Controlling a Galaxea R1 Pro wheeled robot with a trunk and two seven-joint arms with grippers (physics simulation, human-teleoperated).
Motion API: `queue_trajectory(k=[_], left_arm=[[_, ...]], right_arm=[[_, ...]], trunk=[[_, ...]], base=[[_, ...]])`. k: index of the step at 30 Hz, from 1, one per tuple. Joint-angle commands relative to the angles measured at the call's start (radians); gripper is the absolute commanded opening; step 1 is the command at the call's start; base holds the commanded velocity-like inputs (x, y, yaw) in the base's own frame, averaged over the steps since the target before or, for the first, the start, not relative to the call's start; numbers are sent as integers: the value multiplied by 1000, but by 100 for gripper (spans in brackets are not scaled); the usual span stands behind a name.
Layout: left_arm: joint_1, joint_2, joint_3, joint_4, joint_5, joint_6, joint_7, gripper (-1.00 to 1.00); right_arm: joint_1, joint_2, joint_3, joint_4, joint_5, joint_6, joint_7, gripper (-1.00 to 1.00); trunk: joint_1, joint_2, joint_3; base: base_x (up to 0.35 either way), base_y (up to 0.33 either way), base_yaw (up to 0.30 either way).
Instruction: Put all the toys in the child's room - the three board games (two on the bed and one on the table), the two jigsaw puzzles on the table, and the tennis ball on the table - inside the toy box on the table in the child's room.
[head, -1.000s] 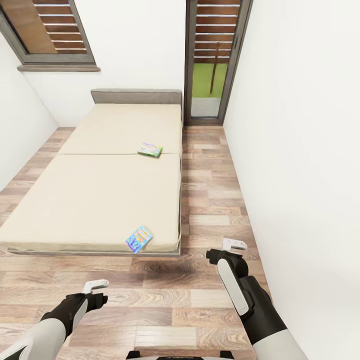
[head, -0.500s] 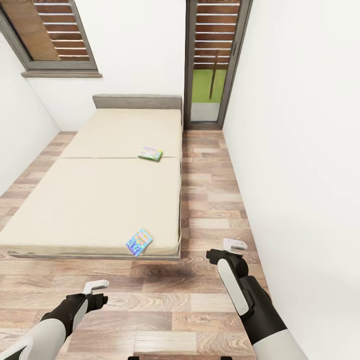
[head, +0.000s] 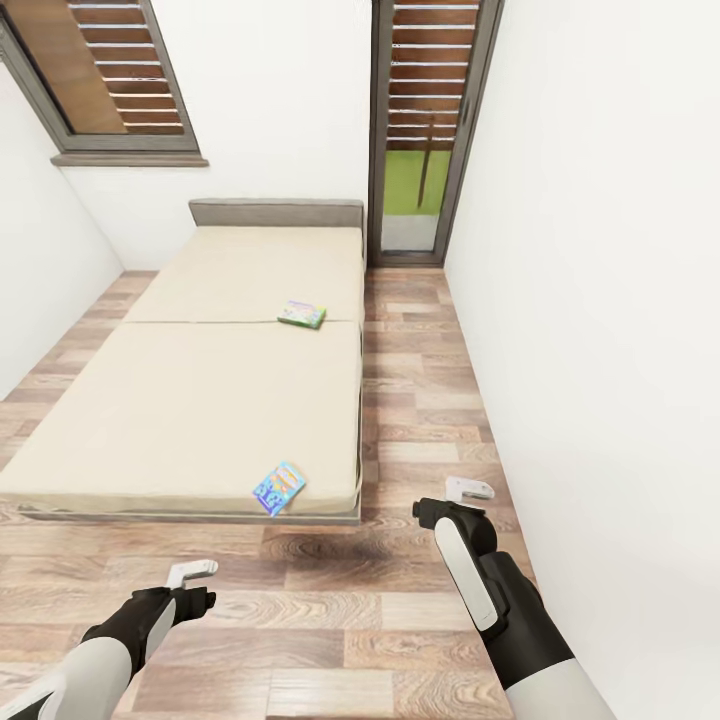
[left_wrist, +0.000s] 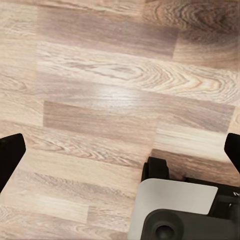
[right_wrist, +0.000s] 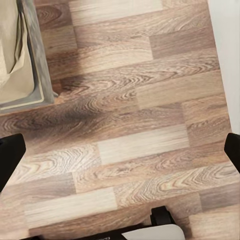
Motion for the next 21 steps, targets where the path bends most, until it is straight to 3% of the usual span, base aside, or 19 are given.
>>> queue_trajectory(k=[1,11,21], left_arm=[[0,-1,8,-2,-10,5,-7,100],[0,-1,8,1,-10,3,-6,100],[21,4,9,66,-12,-33,-1,100]], right_arm=[[-1,0,1,-1,-10,2,-10,100],[-1,0,1,0,-11,2,-10,100],[-1,-1,-3,7,-14,8,-13,100]], trunk=[[1,-2,0],[1,-2,17],[1,-2,33]], base=[[-4,0,0],[-1,0,1],[0,0,52]])
